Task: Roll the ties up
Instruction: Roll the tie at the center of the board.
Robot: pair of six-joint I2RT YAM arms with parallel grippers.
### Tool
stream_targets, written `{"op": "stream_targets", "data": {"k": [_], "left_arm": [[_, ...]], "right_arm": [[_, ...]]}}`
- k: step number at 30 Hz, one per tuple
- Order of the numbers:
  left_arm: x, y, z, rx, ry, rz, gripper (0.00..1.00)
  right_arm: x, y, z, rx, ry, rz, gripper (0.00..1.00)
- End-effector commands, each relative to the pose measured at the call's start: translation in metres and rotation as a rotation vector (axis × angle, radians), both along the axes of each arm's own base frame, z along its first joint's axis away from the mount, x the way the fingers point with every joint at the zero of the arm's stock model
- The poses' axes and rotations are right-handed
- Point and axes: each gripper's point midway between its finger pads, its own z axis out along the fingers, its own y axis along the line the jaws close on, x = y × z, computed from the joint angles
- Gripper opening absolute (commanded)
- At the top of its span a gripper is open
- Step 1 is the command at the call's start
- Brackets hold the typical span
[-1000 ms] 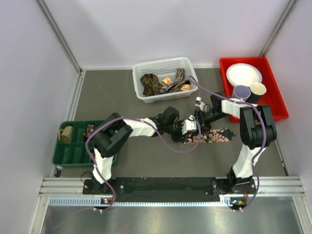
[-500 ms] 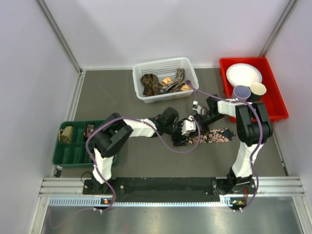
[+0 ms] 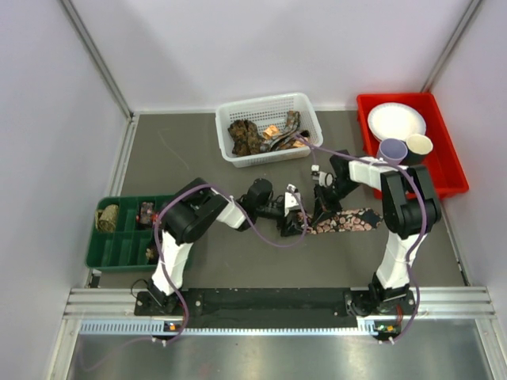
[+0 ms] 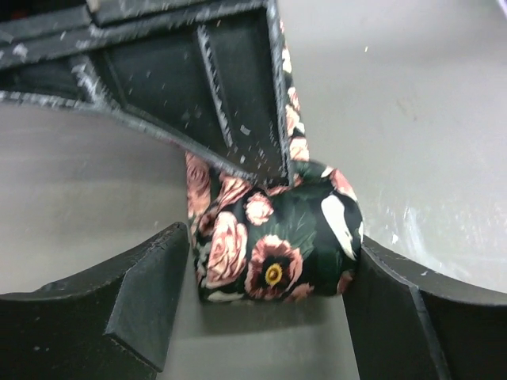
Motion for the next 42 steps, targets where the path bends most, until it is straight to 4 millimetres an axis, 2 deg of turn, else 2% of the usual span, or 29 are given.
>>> {"op": "stream_targets", "data": {"k": [1, 5, 8, 12, 15, 16, 17, 19, 23, 26, 29, 32, 33, 35, 36, 38, 40, 42], "left_arm": [[-0.030, 0.002, -0.029, 0.004, 0.153, -0.017, 0.77], [-0.030, -0.003, -0.033, -0.035, 0.163, 0.005, 0.78], [-0.025, -0.008, -0.032, -0.056, 0.175, 0.036, 0.73], [-0.020, -0.011, -0.037, -0.030, 0.235, 0.093, 0.59], [-0.019, -0.013, -0.040, -0.001, 0.249, 0.120, 0.57], [-0.024, -0.011, -0.049, 0.046, 0.262, 0.124, 0.53], [-0.022, -0.011, -0.049, 0.063, 0.242, 0.129, 0.51], [-0.025, -0.006, -0.060, 0.126, 0.241, 0.132, 0.52], [-0.032, 0.002, -0.062, 0.176, 0.180, 0.095, 0.64], [-0.033, 0.000, -0.065, 0.199, 0.153, 0.085, 0.65], [-0.035, -0.013, -0.067, 0.188, 0.146, 0.067, 0.65], [-0.033, -0.019, -0.072, 0.206, 0.145, 0.066, 0.54], [-0.034, -0.016, -0.077, 0.235, 0.156, 0.070, 0.44], [-0.032, -0.007, -0.086, 0.294, 0.123, 0.077, 0.38], [-0.039, 0.008, -0.096, 0.365, 0.151, 0.078, 0.33], [-0.037, 0.022, -0.098, 0.427, 0.129, 0.081, 0.27], [-0.047, 0.045, -0.107, 0.543, 0.164, 0.082, 0.21], [-0.052, 0.058, -0.111, 0.605, 0.163, 0.074, 0.17]], "right_arm": [[0.035, -0.029, -0.042, -0.300, -0.177, 0.013, 0.00], [0.039, -0.030, -0.045, -0.329, -0.186, -0.002, 0.00], [0.039, -0.029, -0.049, -0.337, -0.182, -0.011, 0.00], [0.034, -0.026, -0.056, -0.340, -0.175, -0.011, 0.00], [0.033, -0.023, -0.057, -0.335, -0.174, -0.021, 0.00], [0.033, -0.021, -0.057, -0.327, -0.171, -0.025, 0.00], [0.033, -0.019, -0.057, -0.317, -0.170, -0.025, 0.00], [0.033, -0.015, -0.054, -0.289, -0.166, -0.025, 0.00], [0.033, -0.006, -0.051, -0.239, -0.174, -0.033, 0.00], [0.031, -0.007, -0.056, -0.242, -0.164, -0.030, 0.00], [0.032, -0.006, -0.059, -0.239, -0.158, -0.029, 0.00], [0.030, -0.006, -0.059, -0.240, -0.144, -0.027, 0.00], [0.031, -0.005, -0.058, -0.231, -0.146, -0.021, 0.00], [0.029, -0.003, -0.053, -0.220, -0.144, -0.015, 0.00], [0.031, 0.000, -0.049, -0.198, -0.149, -0.012, 0.00], [0.030, 0.003, -0.039, -0.169, -0.149, -0.003, 0.00], [0.030, 0.008, -0.026, -0.118, -0.129, 0.010, 0.04], [0.036, 0.011, -0.008, -0.048, -0.133, 0.010, 0.11]]}}
